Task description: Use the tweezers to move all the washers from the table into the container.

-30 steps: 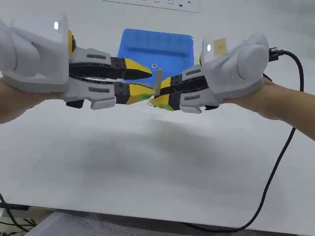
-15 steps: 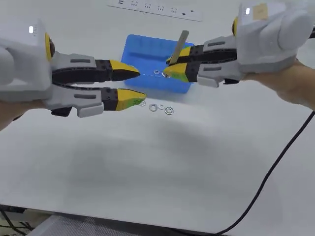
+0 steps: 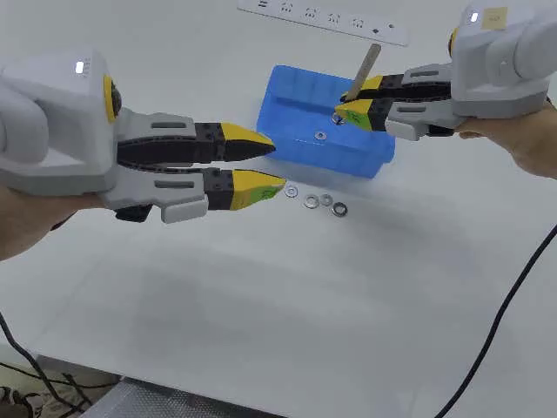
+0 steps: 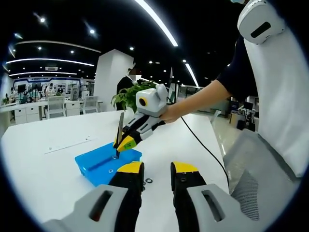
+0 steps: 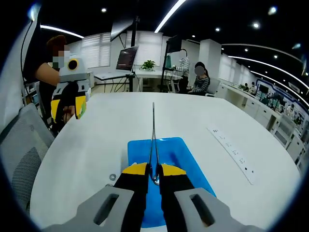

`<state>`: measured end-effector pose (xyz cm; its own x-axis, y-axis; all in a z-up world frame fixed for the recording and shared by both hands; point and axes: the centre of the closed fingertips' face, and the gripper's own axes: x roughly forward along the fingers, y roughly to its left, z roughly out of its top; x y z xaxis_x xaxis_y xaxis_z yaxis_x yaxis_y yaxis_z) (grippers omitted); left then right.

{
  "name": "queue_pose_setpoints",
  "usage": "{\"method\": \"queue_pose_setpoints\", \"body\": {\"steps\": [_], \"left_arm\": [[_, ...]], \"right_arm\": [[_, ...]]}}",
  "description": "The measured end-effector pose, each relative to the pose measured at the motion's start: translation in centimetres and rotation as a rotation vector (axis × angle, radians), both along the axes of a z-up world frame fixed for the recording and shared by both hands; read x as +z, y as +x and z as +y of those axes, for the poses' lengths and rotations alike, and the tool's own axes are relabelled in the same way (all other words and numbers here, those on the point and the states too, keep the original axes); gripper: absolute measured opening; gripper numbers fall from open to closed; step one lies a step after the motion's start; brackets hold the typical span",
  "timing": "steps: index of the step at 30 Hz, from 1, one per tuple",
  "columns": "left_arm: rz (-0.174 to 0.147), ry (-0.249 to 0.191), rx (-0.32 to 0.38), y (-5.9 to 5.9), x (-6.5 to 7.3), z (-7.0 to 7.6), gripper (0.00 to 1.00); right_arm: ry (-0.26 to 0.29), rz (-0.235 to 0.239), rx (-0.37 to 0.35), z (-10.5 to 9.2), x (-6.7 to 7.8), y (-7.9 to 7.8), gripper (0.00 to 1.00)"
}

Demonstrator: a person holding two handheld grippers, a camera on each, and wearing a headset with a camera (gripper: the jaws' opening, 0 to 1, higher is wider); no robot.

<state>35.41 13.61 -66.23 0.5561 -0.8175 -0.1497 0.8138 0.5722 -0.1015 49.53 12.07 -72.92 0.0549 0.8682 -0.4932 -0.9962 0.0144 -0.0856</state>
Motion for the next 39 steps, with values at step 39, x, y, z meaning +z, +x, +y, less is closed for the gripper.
{"method": "queue_pose_setpoints", "body": {"steps": [39], "left_arm": [[-0.012, -0.042, 0.152, 0.4, -0.3, -0.2, 0.28]], "right_arm": [[-0.036, 0.071, -0.028, -0.6, -3.0, 0.3, 0.10]]}}
